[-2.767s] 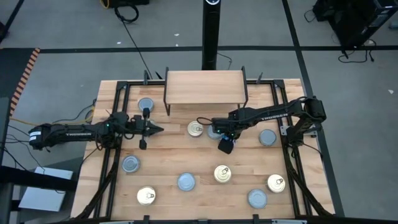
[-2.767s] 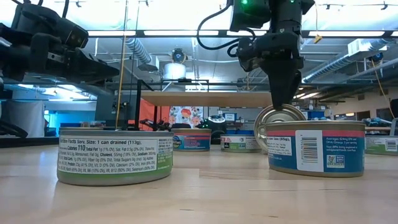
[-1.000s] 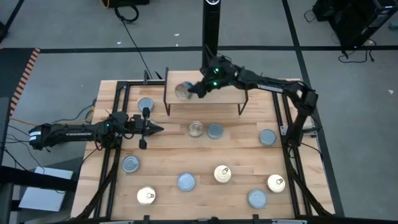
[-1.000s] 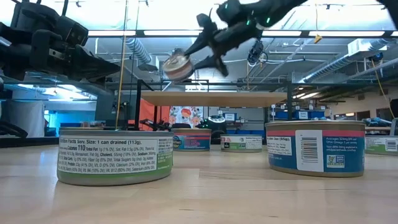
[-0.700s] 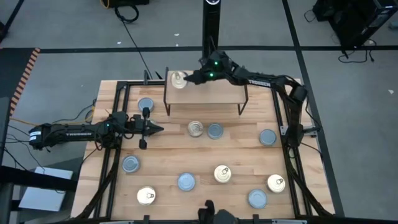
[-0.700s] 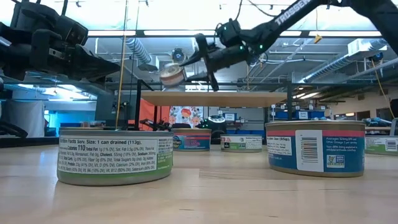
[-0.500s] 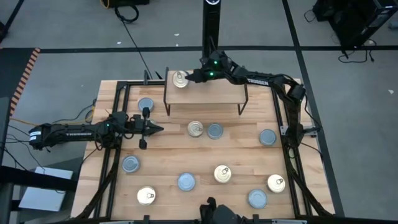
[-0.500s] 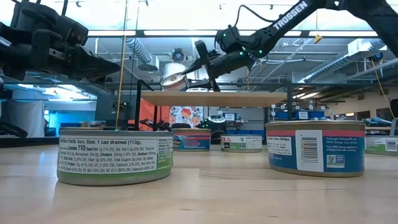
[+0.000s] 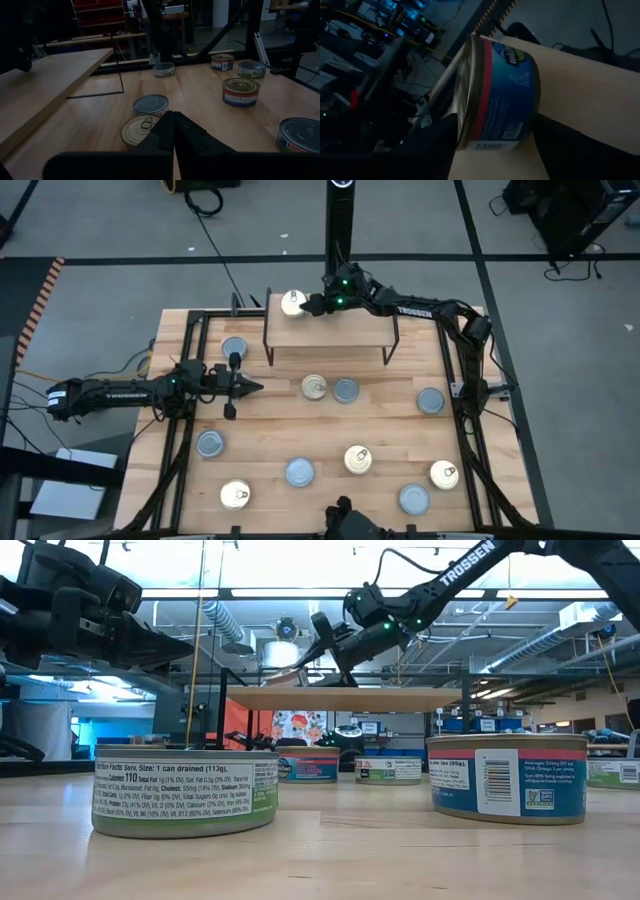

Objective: Stack canned seafood by type on shelf
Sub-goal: Put the blue pink tuna can on the shelf

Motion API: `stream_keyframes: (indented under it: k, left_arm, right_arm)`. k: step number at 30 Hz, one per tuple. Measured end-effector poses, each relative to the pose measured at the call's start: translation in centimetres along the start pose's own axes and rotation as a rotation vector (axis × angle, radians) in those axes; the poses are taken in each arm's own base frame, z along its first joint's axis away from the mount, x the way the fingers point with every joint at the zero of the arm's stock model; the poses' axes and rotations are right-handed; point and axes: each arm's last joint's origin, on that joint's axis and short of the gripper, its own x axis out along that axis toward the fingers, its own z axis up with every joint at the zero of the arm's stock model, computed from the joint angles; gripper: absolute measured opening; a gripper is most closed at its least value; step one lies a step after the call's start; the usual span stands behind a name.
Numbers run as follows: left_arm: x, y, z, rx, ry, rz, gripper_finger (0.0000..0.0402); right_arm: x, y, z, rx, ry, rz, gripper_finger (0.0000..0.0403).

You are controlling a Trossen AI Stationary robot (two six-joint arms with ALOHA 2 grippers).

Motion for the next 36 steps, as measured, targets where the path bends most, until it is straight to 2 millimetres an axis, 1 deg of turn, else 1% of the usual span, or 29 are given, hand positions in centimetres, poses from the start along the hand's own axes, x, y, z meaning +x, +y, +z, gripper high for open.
stream_keyframes:
  k: [4, 18, 29, 32, 36]
  left_arm:
    - [0.0, 0.0, 0.0, 0.0, 0.001, 0.0, 0.0008]
    - [0.0, 0.0, 0.0, -0.001, 0.001, 0.0, 0.0008]
    - [0.0, 0.0, 0.0, -0.001, 0.001, 0.0, 0.0008]
    - [0.0, 0.0, 0.0, -0.001, 0.001, 0.0, 0.0008]
    - [0.0, 0.0, -0.1, -0.003, 0.011, -0.001, 0.0008]
  right_arm:
    - [0.0, 0.0, 0.0, -0.015, -0.005, -0.004, 0.0279]
    - [-0.4, 0.4, 0.2, -0.062, -0.02, -0.01, 0.0285]
    - [-0.5, 0.6, 0.2, -0.092, -0.025, -0.011, 0.0328]
    - [-0.7, 1.3, 0.9, -0.121, -0.022, -0.016, 0.0329]
    - [-1.4, 3.5, 2.2, -0.245, -0.014, -0.049, 0.0312]
